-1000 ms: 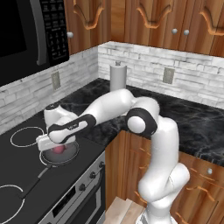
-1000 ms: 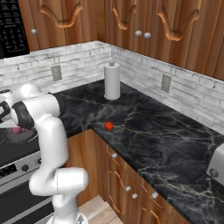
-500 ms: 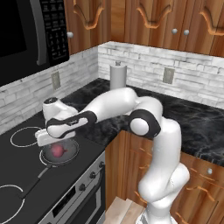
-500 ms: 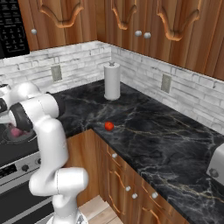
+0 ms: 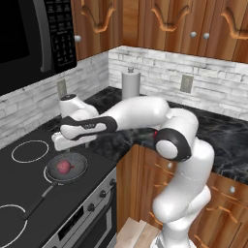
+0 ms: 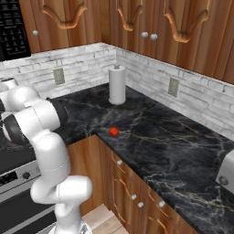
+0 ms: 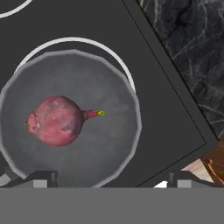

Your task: Place the pan on the front right burner on the stove. Then place the tomato and the onion in the pan and turn on the front right burner.

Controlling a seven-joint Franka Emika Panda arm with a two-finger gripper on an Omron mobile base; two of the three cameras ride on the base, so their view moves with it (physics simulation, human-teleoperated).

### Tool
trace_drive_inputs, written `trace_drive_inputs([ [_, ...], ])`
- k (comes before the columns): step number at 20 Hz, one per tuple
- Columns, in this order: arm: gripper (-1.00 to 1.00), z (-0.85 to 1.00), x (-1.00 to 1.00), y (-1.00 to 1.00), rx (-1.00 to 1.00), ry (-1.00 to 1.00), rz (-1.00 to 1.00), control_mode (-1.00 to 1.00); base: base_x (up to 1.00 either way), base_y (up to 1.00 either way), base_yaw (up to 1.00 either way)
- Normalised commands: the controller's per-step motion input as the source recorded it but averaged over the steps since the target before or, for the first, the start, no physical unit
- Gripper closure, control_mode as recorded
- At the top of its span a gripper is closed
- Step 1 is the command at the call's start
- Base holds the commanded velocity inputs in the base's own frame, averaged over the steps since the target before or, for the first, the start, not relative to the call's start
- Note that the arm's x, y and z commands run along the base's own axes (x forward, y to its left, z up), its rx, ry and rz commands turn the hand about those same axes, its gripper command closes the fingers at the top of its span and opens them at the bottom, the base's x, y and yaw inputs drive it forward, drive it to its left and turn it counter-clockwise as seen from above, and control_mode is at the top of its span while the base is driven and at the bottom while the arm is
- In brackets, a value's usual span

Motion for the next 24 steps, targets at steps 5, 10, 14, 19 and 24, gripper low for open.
trace_drive_inputs([
  [5, -1.00, 0.12, -0.04, -0.95, 0.00, 0.00, -0.01, -1.00, 0.00, 0.00, 0.00],
  [10, -1.00, 0.08, 0.00, -0.94, 0.03, 0.00, 0.00, -1.00, 0.00, 0.00, 0.00],
  [14, -1.00, 0.02, 0.00, -0.91, 0.04, 0.00, -0.01, -1.00, 0.00, 0.00, 0.00],
  [19, -1.00, 0.02, 0.08, -0.78, 0.04, 0.00, -0.01, -1.00, 0.00, 0.00, 0.00],
  [24, -1.00, 0.00, 0.23, -0.64, 0.02, 0.00, -0.04, -1.00, 0.00, 0.00, 0.00],
])
